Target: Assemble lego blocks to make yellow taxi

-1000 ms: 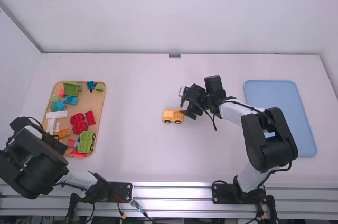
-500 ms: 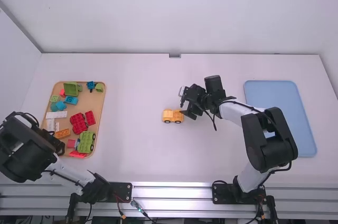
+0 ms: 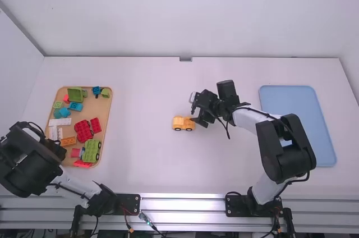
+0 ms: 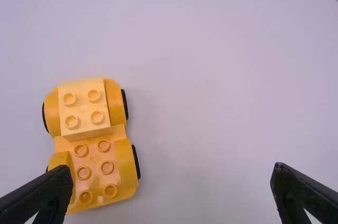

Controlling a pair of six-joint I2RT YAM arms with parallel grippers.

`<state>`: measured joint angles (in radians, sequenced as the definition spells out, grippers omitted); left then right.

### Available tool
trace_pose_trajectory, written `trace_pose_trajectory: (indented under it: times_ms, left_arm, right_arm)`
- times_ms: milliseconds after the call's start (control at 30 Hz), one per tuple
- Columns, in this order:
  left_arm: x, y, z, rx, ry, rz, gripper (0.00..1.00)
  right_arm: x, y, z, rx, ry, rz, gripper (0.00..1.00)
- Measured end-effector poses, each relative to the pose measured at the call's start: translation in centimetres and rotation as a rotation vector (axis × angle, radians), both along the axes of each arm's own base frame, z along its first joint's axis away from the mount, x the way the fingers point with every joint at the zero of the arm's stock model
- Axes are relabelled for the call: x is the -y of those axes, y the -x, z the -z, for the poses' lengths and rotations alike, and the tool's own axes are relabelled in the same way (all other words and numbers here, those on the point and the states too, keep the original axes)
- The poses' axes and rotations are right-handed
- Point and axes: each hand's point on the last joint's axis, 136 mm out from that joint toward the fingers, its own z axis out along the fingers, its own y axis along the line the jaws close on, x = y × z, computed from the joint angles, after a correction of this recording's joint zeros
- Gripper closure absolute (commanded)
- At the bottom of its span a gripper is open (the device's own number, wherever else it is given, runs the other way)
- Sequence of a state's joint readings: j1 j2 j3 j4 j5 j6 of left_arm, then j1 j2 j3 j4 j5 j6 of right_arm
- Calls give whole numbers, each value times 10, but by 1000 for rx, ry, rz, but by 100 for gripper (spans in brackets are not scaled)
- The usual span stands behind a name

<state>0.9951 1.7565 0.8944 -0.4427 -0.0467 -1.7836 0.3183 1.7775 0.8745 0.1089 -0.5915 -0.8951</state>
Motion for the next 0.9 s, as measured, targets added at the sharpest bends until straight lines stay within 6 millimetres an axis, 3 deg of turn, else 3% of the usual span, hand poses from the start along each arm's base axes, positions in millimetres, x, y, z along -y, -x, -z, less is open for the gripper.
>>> trace_pose_trajectory:
  times_ms: [167, 200, 667, 767, 900]
  left_arm:
    - [4, 2, 0, -12, 20, -1, 59]
    - [6, 4, 0, -21, 36, -4, 50]
    - [9, 7, 1, -31, 51, -4, 56]
    - [10, 7, 1, -34, 55, -3, 62]
    - [11, 8, 1, -35, 56, -3, 60]
  right_arm:
    - [-6, 3, 0, 4, 0, -19, 1]
    - [-7, 4, -1, 4, -2, -20, 1]
    - [-7, 6, 1, -6, 1, -24, 1]
    - [-7, 6, 1, -8, 0, -22, 1]
    - [-7, 6, 1, -8, 0, -22, 1]
